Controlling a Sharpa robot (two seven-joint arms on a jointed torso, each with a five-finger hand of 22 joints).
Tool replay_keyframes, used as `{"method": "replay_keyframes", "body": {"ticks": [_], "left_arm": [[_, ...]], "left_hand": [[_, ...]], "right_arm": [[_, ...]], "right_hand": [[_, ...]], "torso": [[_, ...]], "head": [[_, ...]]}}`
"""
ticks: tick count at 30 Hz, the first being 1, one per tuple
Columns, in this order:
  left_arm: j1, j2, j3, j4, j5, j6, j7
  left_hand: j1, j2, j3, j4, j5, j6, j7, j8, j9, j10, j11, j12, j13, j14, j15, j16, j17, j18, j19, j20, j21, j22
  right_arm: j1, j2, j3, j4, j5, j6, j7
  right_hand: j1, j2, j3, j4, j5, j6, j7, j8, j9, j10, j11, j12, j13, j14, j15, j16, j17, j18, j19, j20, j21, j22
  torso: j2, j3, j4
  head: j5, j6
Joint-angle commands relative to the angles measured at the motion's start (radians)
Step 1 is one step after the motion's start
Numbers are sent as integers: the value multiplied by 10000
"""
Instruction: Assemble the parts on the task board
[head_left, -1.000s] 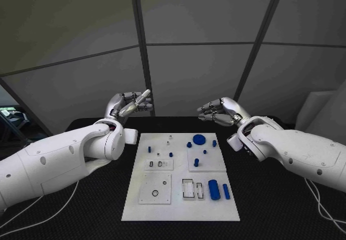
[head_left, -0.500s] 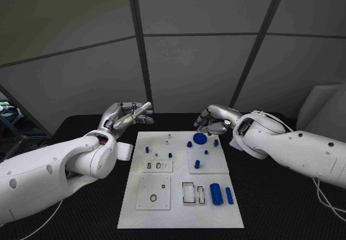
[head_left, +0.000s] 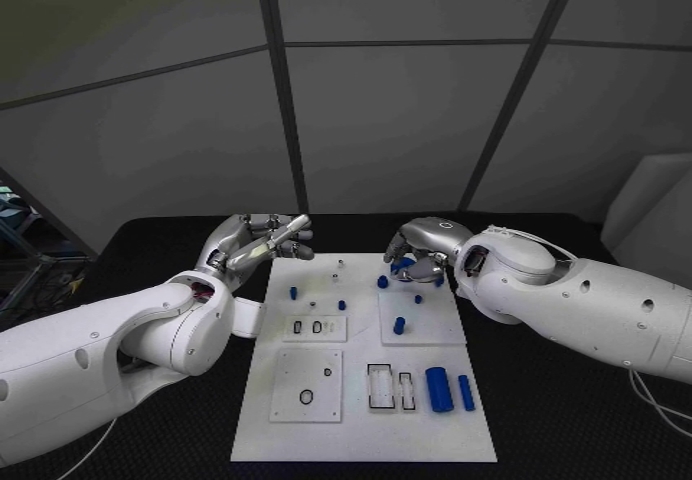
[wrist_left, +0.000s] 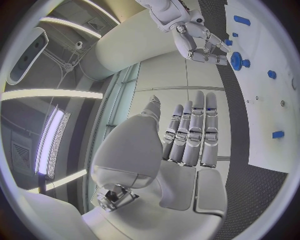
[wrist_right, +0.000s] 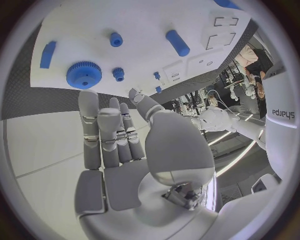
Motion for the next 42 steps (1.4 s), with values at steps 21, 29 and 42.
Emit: {"method": "replay_keyframes", "body": {"ticks": [21,29,42], "left_arm": [[15,1,19,173,-132,345,6],[16,-15,20,160,-132,421,-3],[18,-22,25,129,-132,501,-11]], "left_hand": [[-86,-51,-138,12,-13,-4,75,-137,-45,17,55,-138,-29,-5,41,16,103,-131,33,12,59,14],[-278,-52,-234,99,-15,12,85,-200,-63,25,69,-201,-28,-47,58,8,192,-133,-1,28,65,12],[-437,-25,-292,177,-13,23,98,-253,-75,33,79,-249,-25,-80,66,1,267,-132,-25,38,72,12]], "right_arm": [[50,526,3,-535,-713,799,-310],[52,744,-2,-759,-730,909,-295],[51,994,-53,-1029,-748,1179,-230]], "right_hand": [[152,-175,90,373,-77,-231,-43,-34,14,-325,20,4,25,292,46,1177,1247,-233,190,66,908,1080],[203,-55,204,482,-53,-214,-28,-25,19,-258,6,46,42,275,39,1357,1419,-247,202,72,1049,1239],[282,16,445,623,-48,-26,-26,23,41,56,-47,130,78,292,0,1765,1869,-308,338,50,1415,1703]], "torso": [[223,-13,36],[234,-8,26],[252,-11,21]], "head": [[32,-18],[114,-64],[85,-112]]}}
